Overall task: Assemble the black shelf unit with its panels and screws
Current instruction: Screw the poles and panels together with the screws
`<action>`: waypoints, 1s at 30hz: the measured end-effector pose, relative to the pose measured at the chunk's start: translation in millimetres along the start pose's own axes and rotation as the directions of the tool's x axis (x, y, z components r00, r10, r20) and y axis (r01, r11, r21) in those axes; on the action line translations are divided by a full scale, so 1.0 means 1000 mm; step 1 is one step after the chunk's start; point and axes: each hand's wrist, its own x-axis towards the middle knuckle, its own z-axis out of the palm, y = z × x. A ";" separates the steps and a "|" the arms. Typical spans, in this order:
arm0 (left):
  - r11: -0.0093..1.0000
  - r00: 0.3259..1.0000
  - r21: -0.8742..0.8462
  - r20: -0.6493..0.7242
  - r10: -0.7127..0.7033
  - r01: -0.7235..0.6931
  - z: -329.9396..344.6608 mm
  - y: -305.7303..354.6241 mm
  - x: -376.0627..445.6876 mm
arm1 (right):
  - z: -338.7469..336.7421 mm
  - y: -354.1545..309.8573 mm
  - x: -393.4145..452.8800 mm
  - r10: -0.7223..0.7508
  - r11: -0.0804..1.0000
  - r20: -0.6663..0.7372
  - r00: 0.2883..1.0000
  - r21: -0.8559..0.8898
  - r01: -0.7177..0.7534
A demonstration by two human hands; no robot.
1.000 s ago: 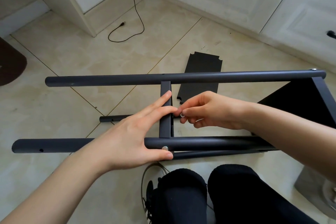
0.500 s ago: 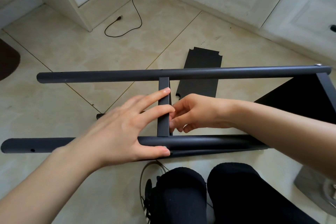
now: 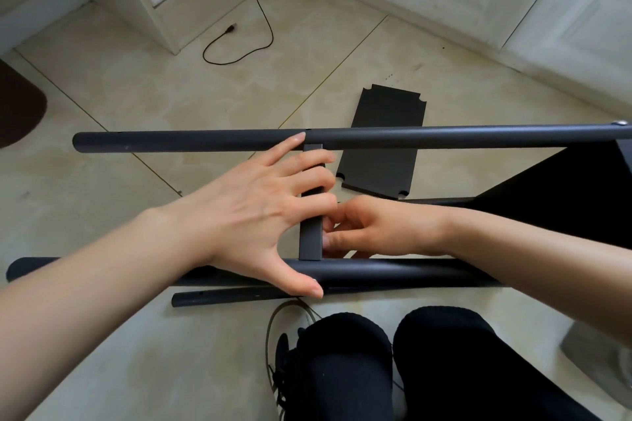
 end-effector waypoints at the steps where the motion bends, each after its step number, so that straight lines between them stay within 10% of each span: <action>1: 1.000 1.000 0.007 -0.009 -0.001 0.001 0.000 0.001 0.000 | 0.002 0.000 -0.001 -0.022 1.000 -0.006 1.000 -0.022 0.022; 30: 0.956 0.978 -0.213 -0.016 -0.207 0.199 0.011 0.034 -0.032 | 0.019 0.018 0.000 0.080 0.933 0.036 0.996 0.350 -0.088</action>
